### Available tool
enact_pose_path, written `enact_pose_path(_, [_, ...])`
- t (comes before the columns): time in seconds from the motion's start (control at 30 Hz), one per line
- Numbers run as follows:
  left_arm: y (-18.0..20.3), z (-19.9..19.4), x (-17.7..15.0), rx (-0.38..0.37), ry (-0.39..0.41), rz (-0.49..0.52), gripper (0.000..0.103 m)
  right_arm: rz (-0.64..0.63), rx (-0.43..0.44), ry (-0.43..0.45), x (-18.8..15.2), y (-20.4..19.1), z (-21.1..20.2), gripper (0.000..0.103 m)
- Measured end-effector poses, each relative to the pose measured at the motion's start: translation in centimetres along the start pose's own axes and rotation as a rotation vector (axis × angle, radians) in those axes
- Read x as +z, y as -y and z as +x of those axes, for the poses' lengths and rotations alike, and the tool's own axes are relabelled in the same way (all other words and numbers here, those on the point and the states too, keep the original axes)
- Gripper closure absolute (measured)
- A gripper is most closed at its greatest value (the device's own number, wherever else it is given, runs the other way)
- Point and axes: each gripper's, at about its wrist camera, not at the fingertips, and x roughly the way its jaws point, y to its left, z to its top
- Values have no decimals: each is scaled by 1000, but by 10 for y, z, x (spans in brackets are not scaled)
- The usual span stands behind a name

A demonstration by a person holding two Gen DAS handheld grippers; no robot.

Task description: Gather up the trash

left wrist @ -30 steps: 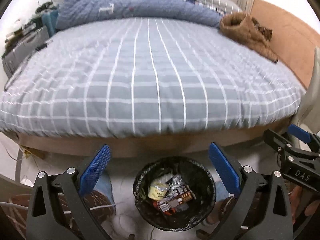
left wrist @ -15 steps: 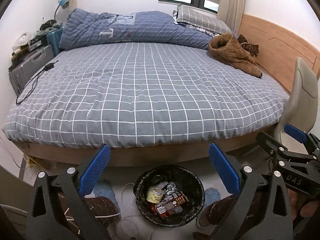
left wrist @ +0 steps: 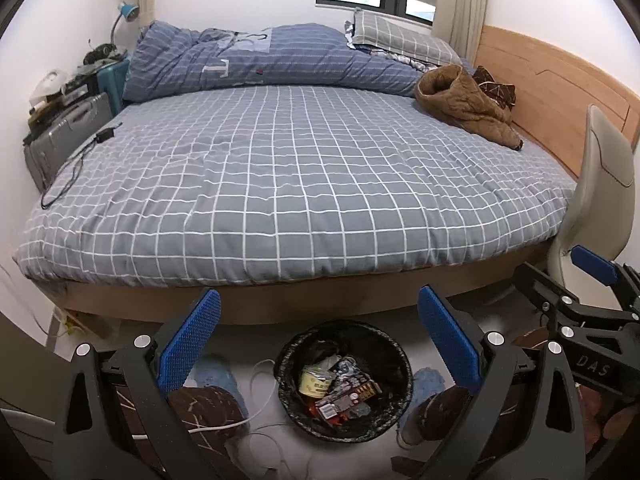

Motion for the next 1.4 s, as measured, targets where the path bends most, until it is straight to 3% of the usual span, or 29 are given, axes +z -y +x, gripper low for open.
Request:
enact_pose_path(0.33, [-6, 2, 1, 53, -11, -18, 6, -2, 15, -6, -1, -2, 2, 8])
enact_pose_path(1.4, [-10, 3, -1, 56, -27, -22, 6, 0, 14, -12, -4, -7, 5, 8])
